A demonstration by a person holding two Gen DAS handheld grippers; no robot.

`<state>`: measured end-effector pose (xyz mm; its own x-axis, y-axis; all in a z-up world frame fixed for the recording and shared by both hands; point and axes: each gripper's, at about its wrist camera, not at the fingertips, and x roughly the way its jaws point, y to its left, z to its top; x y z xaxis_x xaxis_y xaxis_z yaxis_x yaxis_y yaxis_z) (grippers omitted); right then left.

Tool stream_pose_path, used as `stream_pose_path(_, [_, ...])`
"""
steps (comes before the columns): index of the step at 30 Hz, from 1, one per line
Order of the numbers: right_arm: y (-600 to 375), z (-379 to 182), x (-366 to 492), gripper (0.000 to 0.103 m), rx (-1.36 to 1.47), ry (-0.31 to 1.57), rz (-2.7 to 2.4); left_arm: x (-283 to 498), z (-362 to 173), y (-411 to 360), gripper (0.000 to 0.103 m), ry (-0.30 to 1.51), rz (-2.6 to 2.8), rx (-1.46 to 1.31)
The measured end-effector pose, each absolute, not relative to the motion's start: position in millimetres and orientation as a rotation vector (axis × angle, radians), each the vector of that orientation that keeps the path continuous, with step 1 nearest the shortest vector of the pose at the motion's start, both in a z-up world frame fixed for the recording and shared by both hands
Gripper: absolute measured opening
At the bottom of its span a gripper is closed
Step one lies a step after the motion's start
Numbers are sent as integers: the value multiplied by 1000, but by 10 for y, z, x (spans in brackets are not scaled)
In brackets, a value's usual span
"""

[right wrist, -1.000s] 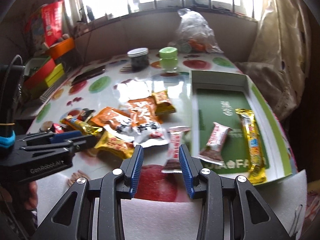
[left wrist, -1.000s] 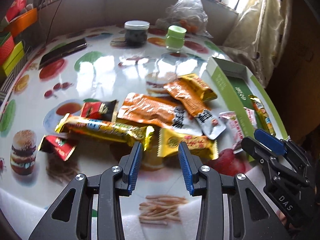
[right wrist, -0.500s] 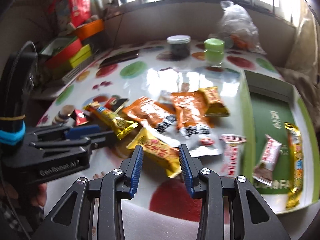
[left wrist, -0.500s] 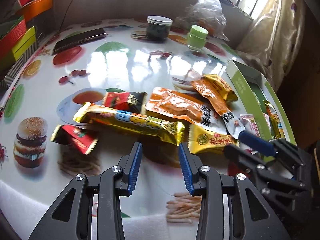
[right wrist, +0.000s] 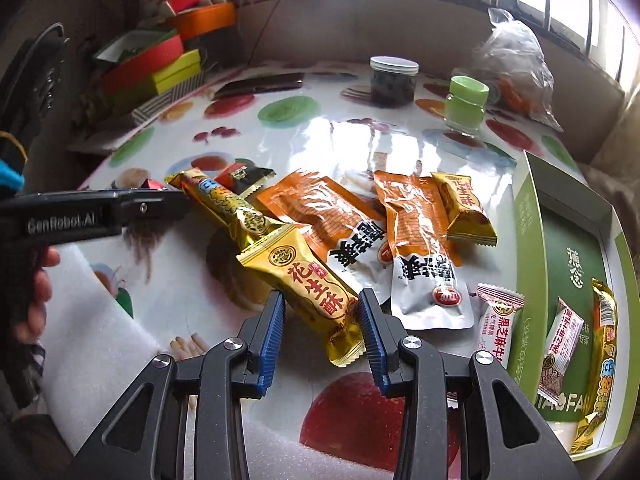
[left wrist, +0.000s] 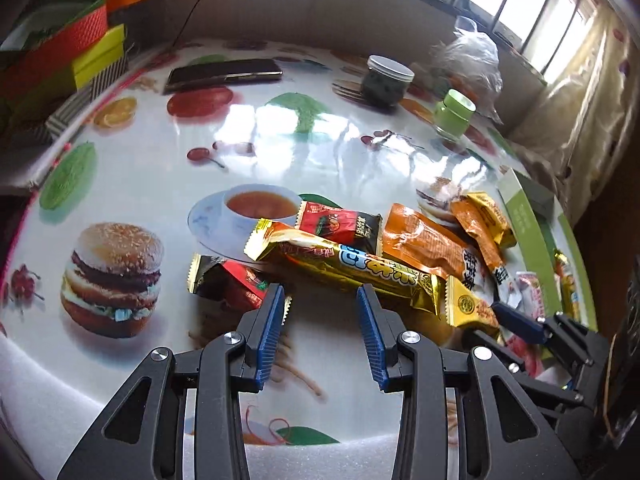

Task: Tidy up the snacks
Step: 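Move both open tools back over the snack pile, then grasp a gold peanut candy packet with the right tool while the left grasps a yellow stick snack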

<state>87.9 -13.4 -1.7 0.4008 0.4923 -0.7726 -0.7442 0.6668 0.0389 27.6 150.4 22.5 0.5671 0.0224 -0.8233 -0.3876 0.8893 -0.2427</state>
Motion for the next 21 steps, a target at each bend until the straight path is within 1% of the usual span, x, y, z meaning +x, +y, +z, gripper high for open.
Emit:
stream_pose_path(3, [-106,-18,874,37,-352,840,795,303,185,1563,41,952,224,-505])
stream_pose_path(4, [-98,-22,871,37,-360,837,786,316,180,1561,47,953,217,-515])
stream_pose_path(6, [-88,-21,870,37,-363,834,783,339,190,1559,55,942,209,-543])
stream_pose_path(11, [-96,-27,873,37,-351,843,771,459,139,1693,55,950,234,-659])
stream_pose_path(15, [-123,-32,879,37,-327,849,764,512,127,1748,55,934,256,-697])
stream_pose_path(21, [-146,-22,877,29,-308,851,765,569,70,1738,55,948,264,-722])
